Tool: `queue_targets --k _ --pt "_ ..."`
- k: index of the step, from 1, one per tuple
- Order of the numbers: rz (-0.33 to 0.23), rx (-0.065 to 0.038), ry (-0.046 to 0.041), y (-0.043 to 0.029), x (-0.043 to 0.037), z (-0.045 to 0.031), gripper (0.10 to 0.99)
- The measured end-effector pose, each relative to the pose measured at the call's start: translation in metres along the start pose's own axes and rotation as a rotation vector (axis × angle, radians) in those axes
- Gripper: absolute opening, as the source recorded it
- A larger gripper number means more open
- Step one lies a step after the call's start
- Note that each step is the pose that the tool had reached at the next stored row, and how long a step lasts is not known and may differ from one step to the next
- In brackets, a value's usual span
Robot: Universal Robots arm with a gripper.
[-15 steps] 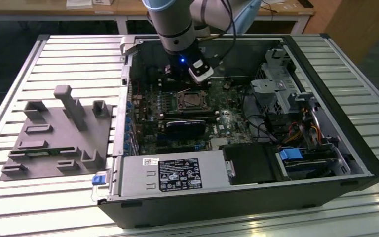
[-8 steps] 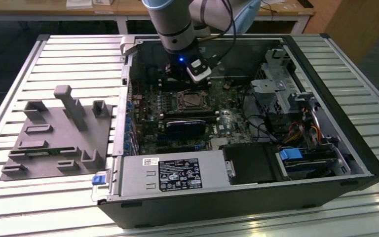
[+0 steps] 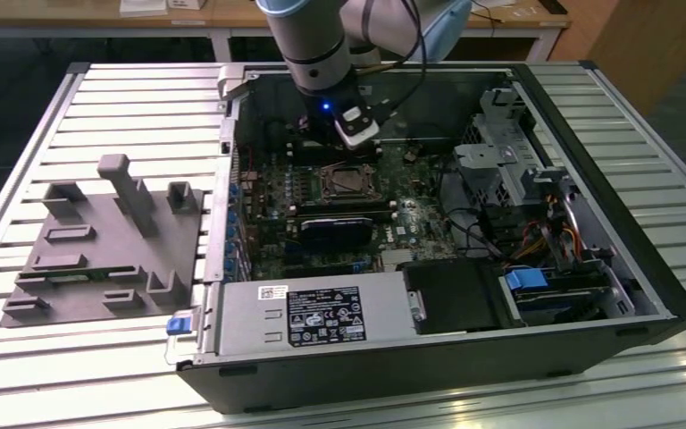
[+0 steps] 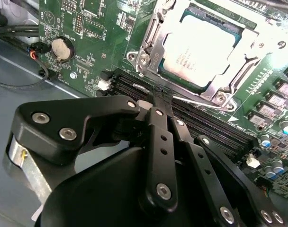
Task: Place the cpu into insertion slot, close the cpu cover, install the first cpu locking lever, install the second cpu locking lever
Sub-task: 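Install the first cpu locking lever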
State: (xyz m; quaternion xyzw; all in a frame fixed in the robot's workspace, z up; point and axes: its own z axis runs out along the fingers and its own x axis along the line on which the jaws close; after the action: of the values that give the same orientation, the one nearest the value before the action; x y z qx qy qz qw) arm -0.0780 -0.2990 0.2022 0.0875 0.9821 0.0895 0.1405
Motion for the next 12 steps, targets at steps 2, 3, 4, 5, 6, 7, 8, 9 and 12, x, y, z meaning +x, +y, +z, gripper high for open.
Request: queue_targets --k 2,3,4,5,6,7,8,9,12 --pt "0.009 0.002 -0.0019 0.0006 0.0006 0.0003 0.102" --pt "0.014 0.004 -0.0030 0.0010 0.0010 0.0005 0.102" --pt "0.019 0.005 -0.0041 0.0012 0.0015 0.0006 0.102" --pt "0.024 0.006 -0.0050 0.0015 0.0020 0.0007 0.102" --pt "0.028 0.008 -0.0060 0.0017 0.0025 0.0009 0.102" --pt "0.032 0.009 -0.0068 0.0020 0.0028 0.0010 0.102" --pt "0.035 0.009 -0.0074 0.0022 0.0031 0.0013 0.102" --pt "0.037 0.010 -0.0079 0.0023 0.0032 0.0015 0.102" --pt "0.043 0.014 -0.0095 0.0022 0.0034 0.0023 0.102"
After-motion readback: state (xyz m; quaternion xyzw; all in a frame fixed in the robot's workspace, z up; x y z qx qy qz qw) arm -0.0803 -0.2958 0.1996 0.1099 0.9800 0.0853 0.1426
